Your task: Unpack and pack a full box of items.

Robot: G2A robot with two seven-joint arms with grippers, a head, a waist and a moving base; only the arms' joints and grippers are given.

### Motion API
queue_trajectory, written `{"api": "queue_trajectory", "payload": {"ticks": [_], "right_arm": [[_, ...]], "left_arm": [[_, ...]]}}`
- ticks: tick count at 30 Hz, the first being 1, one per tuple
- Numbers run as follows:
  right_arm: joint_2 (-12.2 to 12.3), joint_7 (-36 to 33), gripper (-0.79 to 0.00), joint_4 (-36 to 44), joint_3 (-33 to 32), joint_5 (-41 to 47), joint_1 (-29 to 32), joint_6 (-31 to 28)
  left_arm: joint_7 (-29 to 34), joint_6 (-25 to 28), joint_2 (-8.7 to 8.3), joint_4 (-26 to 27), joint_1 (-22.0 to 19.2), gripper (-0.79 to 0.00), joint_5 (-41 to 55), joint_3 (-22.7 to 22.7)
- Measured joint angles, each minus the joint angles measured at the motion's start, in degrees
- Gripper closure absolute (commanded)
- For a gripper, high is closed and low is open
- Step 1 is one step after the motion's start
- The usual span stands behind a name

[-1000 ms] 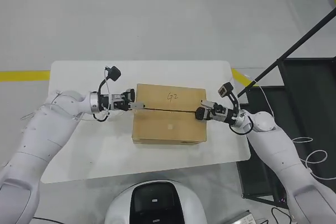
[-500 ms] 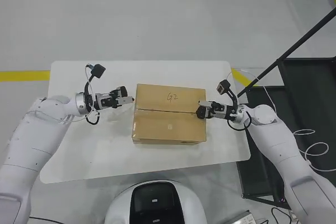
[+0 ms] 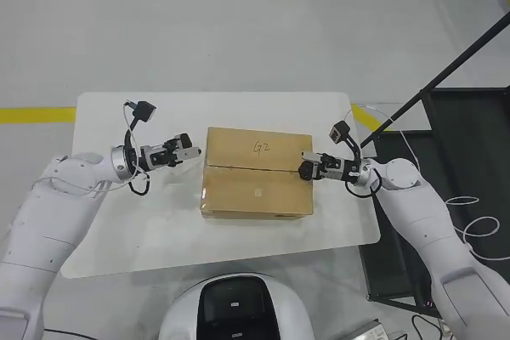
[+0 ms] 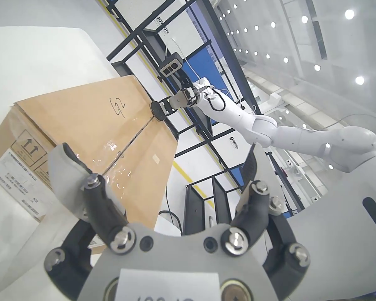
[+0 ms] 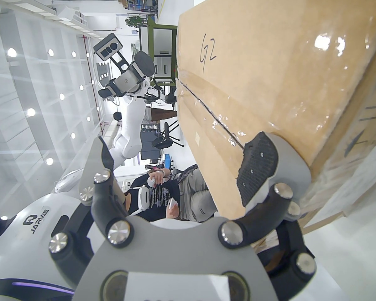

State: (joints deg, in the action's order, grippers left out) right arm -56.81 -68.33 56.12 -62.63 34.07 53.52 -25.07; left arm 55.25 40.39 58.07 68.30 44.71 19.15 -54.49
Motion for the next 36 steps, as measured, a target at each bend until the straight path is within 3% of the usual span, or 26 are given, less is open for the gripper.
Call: {"api": "queue_trajectory", "payload": {"ticks": [6, 9, 14, 18, 25, 36], "right_arm": [[0.0, 0.0, -0.785, 0.0, 0.0, 0.0, 0.0, 0.0], [0.0, 0.0, -0.785, 0.0, 0.0, 0.0, 0.0, 0.0], [0.0, 0.0, -0.785, 0.0, 0.0, 0.0, 0.0, 0.0], [0.0, 0.0, -0.785, 0.0, 0.0, 0.0, 0.0, 0.0], [0.0, 0.0, -0.785, 0.0, 0.0, 0.0, 0.0, 0.0], [0.0, 0.0, -0.785, 0.0, 0.0, 0.0, 0.0, 0.0]], "left_arm": [[0.0, 0.0, 0.0, 0.0, 0.0, -0.785, 0.0, 0.0], [-3.0, -2.7, 0.07, 1.1, 1.4, -0.785, 0.1, -0.4], [-7.3, -8.8, 0.13, 3.5, 6.4, -0.785, 5.6, -1.1], [-8.8, -10.2, 0.03, 5.0, 10.5, -0.785, 8.8, -1.9], [-17.2, -10.8, 0.03, 6.8, 16.4, -0.785, 10.4, -4.5], [-19.3, -10.3, 0.05, 7.2, 17.6, -0.785, 10.4, -5.6]]}}
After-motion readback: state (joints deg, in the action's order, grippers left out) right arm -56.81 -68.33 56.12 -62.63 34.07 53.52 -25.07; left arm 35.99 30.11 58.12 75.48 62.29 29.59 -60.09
